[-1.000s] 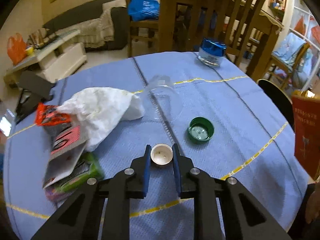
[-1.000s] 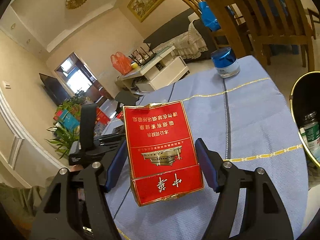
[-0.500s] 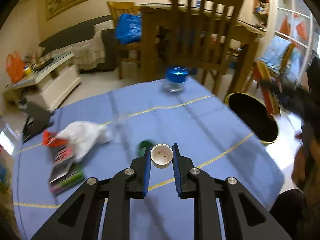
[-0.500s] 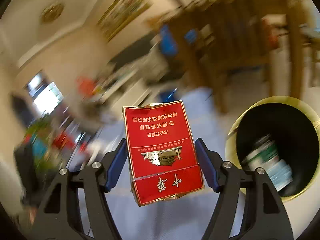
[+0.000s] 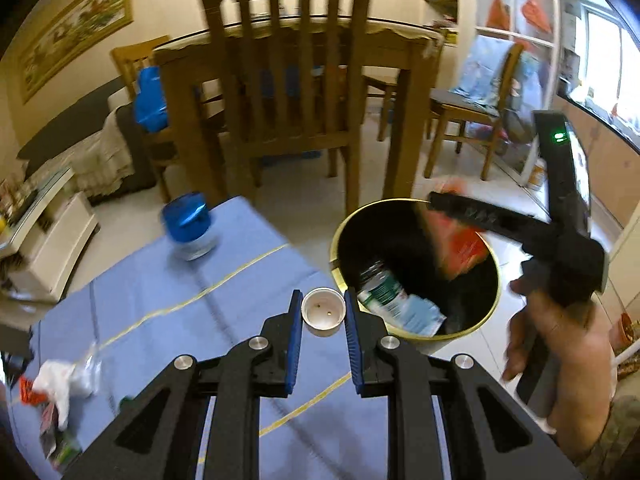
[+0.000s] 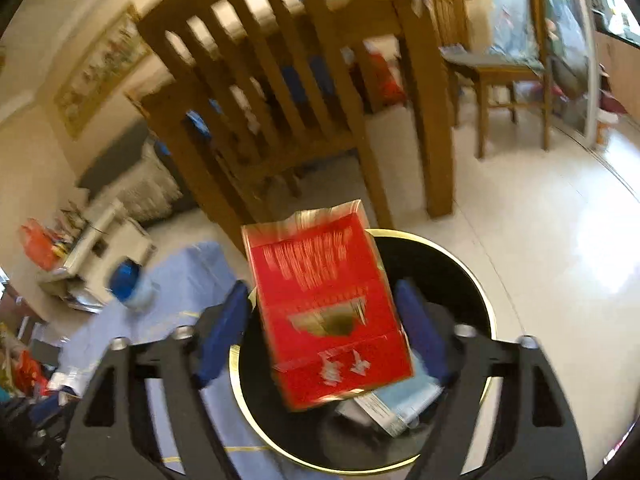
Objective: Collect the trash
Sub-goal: 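Drop the red pack from the right tool while the left tool drops the cap into the bin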
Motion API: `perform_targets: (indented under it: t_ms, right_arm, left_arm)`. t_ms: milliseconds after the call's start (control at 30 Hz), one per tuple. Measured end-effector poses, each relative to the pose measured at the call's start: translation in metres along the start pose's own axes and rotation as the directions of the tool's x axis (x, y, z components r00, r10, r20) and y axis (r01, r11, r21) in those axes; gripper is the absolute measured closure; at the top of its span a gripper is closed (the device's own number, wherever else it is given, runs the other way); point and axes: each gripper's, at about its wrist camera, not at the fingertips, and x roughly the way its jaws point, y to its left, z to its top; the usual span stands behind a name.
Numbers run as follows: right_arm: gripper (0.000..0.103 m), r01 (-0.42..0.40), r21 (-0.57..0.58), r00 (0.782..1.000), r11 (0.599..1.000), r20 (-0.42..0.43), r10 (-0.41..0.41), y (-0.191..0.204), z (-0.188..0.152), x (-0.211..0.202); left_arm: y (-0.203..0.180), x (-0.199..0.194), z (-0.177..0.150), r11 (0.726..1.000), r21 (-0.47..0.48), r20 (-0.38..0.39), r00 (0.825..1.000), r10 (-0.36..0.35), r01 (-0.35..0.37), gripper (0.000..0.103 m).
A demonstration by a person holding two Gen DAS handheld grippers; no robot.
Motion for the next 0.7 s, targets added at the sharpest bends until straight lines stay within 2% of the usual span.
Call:
perform_targets:
  t_ms: [100, 267, 433, 533, 567, 600, 667, 700]
  right_arm:
    - [0.006, -0.037, 0.073, 0.998, 0.997, 0.056, 0.033, -0.011, 0.003, -0.011]
    - [0.006, -0.063, 0.159, 0.988, 0.985, 0.151, 0.039, -0.032, 0.001, -0.036]
    - [0.006, -0.081, 0.318, 0.974, 0.945, 0.228, 0.006, -0.074, 0.0, -0.056]
    - [0.005, -0.089, 0.366, 0.97, 0.926, 0.245, -0.004, -0.089, 0.003, -0.063]
    - [0.005, -0.089, 0.377, 0.969, 0.922, 0.247, -0.008, -0.095, 0.003, -0.064]
    - [0.005, -0.088, 0.383, 0.969, 0.92, 0.245, -0.009, -0.1, 0.003, -0.064]
    - [0.005, -0.094, 0.39, 0.971, 0.916, 0.241, -0.003, -0.106, 0.002, -0.064]
    - [0.006, -0.093, 0.392, 0.971, 0.915, 0.238, -0.004, -0.108, 0.002, -0.064]
  left_arm:
    - [-0.017, 0.008, 0.009, 1.0, 0.026, 0.001, 1.0, -0.015, 0.015, 0.084]
    - [-0.039, 0.021, 0.015, 0.997, 0.066, -0.012, 1.0, -0.028, 0.028, 0.084]
    - [-0.061, 0.043, 0.03, 0.994, 0.099, -0.038, 0.998, -0.041, 0.045, 0.084]
    - [-0.07, 0.054, 0.043, 0.993, 0.111, -0.045, 0.998, -0.045, 0.05, 0.084]
    - [-0.074, 0.059, 0.048, 0.992, 0.114, -0.043, 0.998, -0.044, 0.049, 0.079]
    - [-0.076, 0.061, 0.05, 0.992, 0.114, -0.041, 0.998, -0.048, 0.052, 0.068]
    - [-0.079, 0.064, 0.054, 0.992, 0.12, -0.026, 0.999, -0.039, 0.042, 0.052]
    - [-0.081, 0.064, 0.056, 0.992, 0.125, -0.016, 0.999, -0.03, 0.031, 0.05]
